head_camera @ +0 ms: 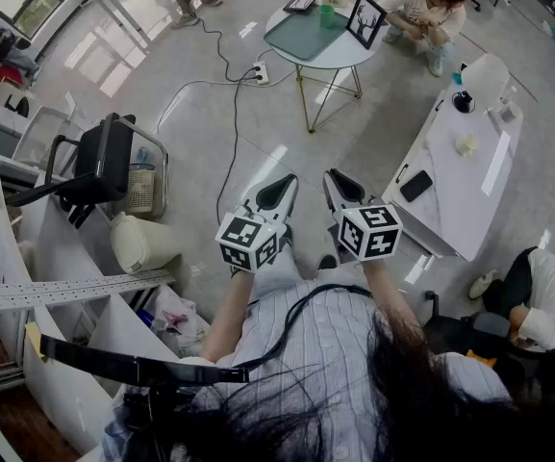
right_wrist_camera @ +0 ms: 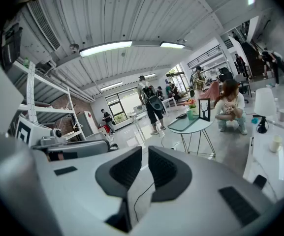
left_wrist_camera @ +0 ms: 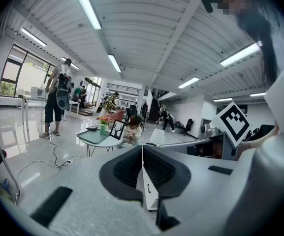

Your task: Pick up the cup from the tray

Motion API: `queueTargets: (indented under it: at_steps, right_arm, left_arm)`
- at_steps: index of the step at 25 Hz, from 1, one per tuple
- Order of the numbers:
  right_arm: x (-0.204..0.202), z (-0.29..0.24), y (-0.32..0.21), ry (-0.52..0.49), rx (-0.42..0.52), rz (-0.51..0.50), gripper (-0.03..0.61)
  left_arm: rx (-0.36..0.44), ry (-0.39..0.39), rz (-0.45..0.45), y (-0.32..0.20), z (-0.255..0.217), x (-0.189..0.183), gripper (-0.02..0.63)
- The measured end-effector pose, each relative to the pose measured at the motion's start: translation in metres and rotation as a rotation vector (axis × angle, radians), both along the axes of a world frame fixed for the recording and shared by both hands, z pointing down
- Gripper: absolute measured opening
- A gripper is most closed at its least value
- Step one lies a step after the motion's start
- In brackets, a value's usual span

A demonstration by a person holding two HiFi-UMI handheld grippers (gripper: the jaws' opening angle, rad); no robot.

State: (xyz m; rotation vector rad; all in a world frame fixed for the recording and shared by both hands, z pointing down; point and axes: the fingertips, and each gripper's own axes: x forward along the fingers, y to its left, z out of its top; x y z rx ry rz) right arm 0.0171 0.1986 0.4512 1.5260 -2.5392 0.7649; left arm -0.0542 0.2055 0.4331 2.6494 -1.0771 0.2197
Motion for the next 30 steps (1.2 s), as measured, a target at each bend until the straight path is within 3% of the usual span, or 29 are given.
queueTargets:
  at_steps: [22, 30]
  right_arm:
    - [0.029, 0.001, -0.004, -0.004, 0.011, -0.014, 0.060]
    - [0.037, 0.014, -0.050, -0.009, -0.022, 0.015, 0.060]
  left_arm:
    - [-0.027, 0.016, -0.025, -0.009, 0.010, 0.022, 0.015]
    - [-0.052, 0.011, 0.003, -0.060, 0.023, 0.030, 0.015]
